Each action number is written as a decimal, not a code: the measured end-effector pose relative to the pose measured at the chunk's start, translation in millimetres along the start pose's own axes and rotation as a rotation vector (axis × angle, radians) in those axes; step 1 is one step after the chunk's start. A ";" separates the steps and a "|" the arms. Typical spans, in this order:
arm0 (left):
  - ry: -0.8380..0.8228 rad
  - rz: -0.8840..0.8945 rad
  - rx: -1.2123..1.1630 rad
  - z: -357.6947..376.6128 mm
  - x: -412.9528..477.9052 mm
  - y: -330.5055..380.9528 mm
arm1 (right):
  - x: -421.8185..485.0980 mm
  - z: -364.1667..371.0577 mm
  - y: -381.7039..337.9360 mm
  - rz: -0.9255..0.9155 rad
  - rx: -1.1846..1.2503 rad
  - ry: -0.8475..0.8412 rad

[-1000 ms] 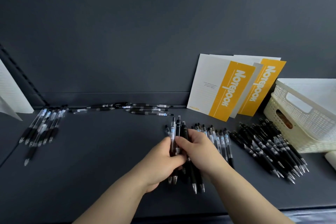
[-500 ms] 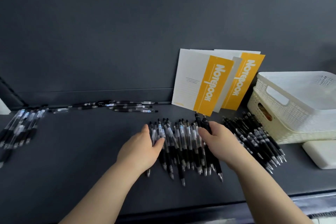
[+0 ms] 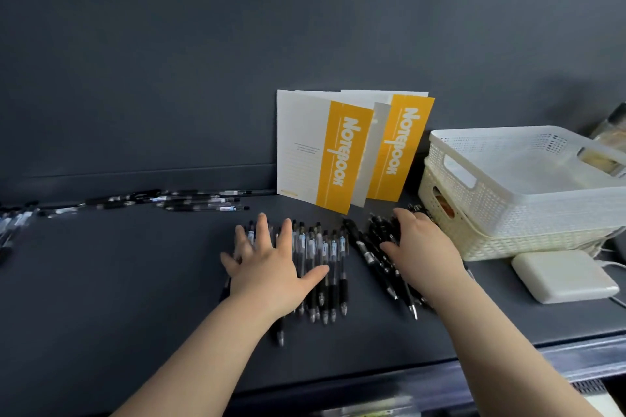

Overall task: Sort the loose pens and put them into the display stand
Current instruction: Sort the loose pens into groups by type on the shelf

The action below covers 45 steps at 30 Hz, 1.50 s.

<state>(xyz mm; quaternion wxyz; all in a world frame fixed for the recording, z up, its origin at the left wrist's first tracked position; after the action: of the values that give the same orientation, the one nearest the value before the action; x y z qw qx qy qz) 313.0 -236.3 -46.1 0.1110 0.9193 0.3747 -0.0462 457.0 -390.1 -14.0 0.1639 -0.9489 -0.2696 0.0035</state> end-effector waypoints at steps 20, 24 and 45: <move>-0.012 0.115 0.176 15.9 -7.3 52.2 | -15.4 47.1 -11.6 -0.361 -0.139 -0.105; -0.046 0.147 0.214 15.1 -8.0 49.0 | -21.3 47.3 -14.5 -0.410 -0.117 -0.073; 0.038 0.066 -0.017 -39.0 -4.2 -88.7 | -12.5 38.7 -143.2 -0.490 0.166 -0.063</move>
<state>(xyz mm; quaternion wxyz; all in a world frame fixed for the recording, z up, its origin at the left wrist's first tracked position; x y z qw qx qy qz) 248.0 -168.2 -22.6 0.1133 0.9310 0.3464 -0.0219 369.5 -269.8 -6.8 0.2286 -0.8380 -0.4953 0.0154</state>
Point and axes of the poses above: each hand's wrist, its own x-axis towards the middle knuckle, its own z-axis out of the palm, y = z × x, the point moved 4 cm from there along x, towards the middle knuckle, and after that the axes turned 8 degrees about y, right-handed, at the moved point
